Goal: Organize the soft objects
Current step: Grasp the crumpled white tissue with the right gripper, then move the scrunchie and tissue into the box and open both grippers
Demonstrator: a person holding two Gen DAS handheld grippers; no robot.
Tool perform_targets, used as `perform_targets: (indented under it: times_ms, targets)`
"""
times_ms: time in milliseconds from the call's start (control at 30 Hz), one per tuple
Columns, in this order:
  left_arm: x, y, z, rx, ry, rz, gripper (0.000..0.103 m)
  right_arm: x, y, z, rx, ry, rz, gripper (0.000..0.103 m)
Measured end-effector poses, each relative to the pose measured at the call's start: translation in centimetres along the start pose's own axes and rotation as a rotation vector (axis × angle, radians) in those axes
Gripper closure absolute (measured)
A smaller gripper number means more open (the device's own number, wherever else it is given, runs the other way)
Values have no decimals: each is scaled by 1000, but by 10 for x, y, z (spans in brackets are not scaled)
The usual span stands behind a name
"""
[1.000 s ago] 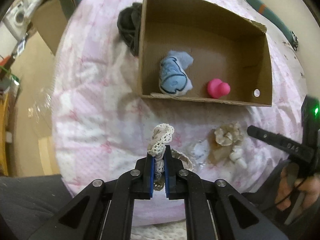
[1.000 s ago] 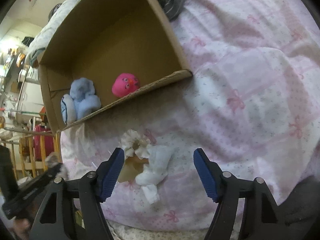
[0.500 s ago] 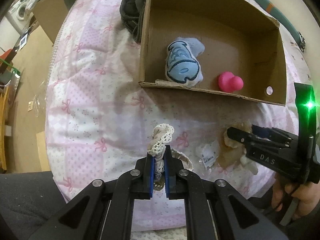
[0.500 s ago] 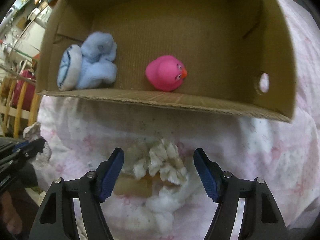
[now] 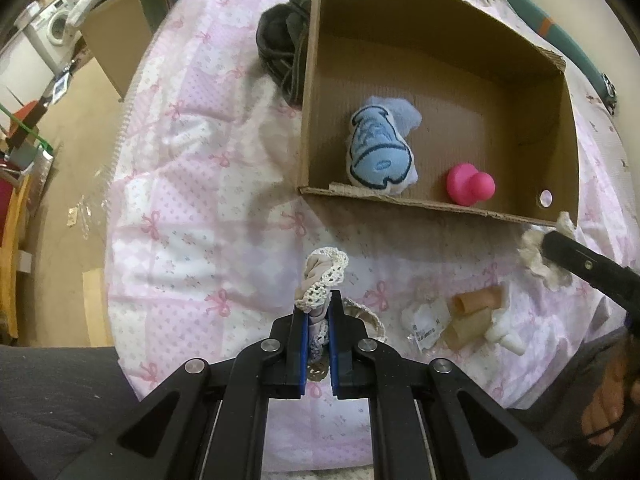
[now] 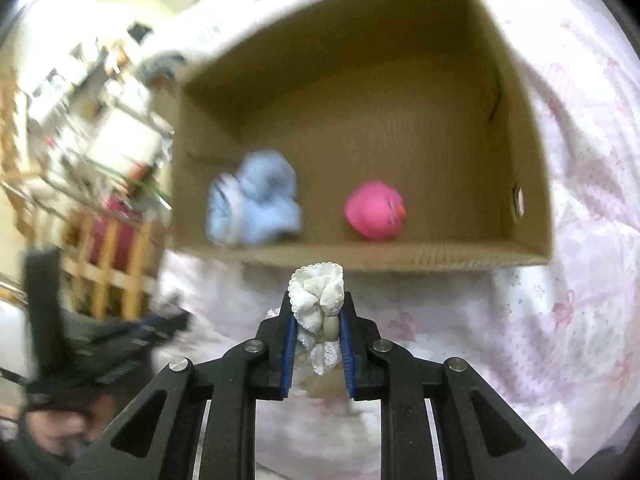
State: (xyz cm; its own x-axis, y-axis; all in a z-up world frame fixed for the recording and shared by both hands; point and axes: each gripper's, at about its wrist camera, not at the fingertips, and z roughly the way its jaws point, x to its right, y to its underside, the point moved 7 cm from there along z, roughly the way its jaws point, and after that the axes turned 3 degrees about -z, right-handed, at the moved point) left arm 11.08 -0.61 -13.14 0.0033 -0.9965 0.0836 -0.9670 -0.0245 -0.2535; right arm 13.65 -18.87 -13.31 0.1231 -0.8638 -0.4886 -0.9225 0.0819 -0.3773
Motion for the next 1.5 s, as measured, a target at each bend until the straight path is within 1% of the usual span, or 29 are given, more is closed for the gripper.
perform_targets:
  times_ms: [67,167,367,533,667,767,867,933,1067,1200,1333,1500]
  targets:
    - [0,0,-3,17,-10,7,95,-2,1,-5,3,-16,11,82]
    - [2,-1,-7,37,-15,18,95,-2,7,-17,5,-11,-2,82]
    - [2,0,-1,16,-17,2,95,-7,7,-25,19,1,-51,82]
    - [2,-11,-21,78,-7,1,95,-11,-1,-40,47,-11,-56,82]
    - [5,-30,-38,109,14,-23,95,-9,-18,-64,111,13,-78,82]
    - [14,-53,-54,154,23,-29,95,-4,-36,-76,152,19,-78,82]
    - [32,-79,-70,210,14,0,95,5,-54,-78,179,37,-66,82]
    - [41,-93,-73,232,-5,23,95,11,-63,-76,191,33,-48,82]
    - [57,-111,-66,239,-37,59,95,25,-70,-66,199,52,-30,82]
    - [66,-117,-46,222,-78,79,95,40,-67,-54,182,58,16,82]
    - [74,-118,-27,199,-62,75,95,51,-67,-45,158,94,33,82]
    - [84,-117,-9,182,-74,90,95,53,-67,-35,124,116,31,82]
